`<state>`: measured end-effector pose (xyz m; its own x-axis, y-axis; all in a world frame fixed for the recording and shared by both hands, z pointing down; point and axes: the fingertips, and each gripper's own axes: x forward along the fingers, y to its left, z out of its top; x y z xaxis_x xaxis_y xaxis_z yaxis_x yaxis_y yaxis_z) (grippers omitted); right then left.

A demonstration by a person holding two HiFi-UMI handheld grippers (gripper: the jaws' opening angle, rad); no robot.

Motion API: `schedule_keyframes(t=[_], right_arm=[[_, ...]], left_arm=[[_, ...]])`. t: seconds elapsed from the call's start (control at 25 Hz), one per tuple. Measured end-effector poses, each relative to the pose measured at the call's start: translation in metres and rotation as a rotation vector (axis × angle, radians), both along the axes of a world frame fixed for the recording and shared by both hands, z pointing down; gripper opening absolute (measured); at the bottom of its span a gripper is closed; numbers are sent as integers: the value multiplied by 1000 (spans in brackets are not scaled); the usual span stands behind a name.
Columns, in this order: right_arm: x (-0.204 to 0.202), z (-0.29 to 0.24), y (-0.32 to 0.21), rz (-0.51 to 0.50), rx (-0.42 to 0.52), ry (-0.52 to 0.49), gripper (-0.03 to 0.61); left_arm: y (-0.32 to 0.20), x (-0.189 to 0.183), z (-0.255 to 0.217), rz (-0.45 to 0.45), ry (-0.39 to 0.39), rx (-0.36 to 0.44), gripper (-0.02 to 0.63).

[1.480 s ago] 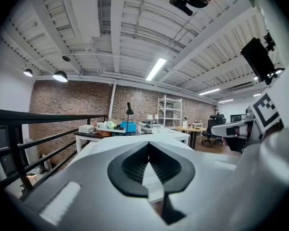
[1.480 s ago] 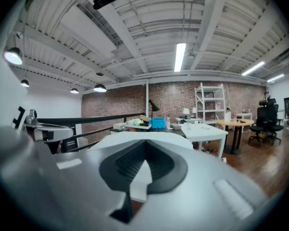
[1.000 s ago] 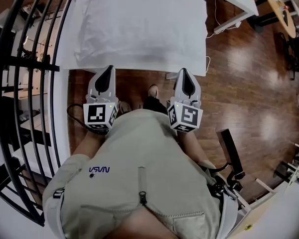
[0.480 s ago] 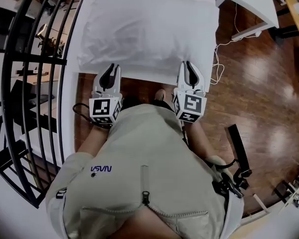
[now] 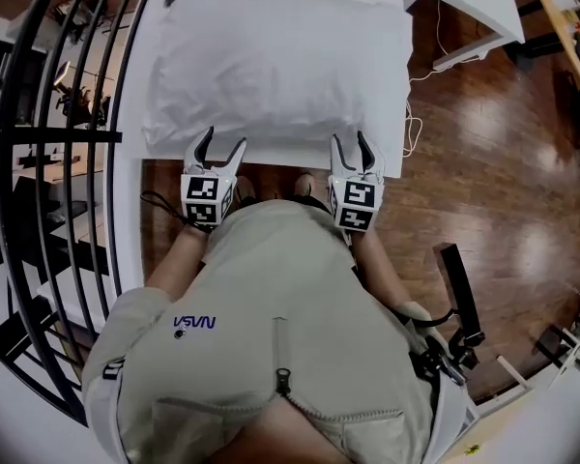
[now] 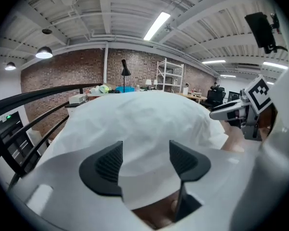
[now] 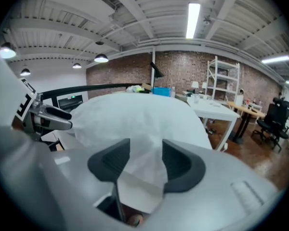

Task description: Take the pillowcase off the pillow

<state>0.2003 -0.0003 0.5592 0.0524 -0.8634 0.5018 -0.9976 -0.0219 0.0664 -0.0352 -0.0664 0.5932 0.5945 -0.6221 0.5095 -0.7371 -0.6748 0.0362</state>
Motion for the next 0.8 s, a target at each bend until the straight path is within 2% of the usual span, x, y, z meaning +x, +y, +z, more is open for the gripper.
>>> schedule_keyframes(t=[0.12,0.28,0.44,0.56,0.6,0.68,0.8], right_arm=[[6,22,9,21,-74,25,236],[12,37,9,25,-126,54,263],[19,58,-2,13,-170,85,284],[24,69,-20,-5,-198,151,281],[24,70,-26,-6,-200,169,266],[22,65,-35,-10,-182,197,198],[16,39,-39,-15,-92,210,46]], left_arm=[[-7,-7,31,-8,-76,-43,323],[-35,-11,46,-50,-100,-50,326],[-50,-8,48,-54,-89,-61,149],[-51,-2,39,-25,-63,-51,38],[-51,-1,36,-22,-53,-48,24],[-49,-1,30,-25,-29,-42,20],[-49,-1,8,-34,23,-7,17]])
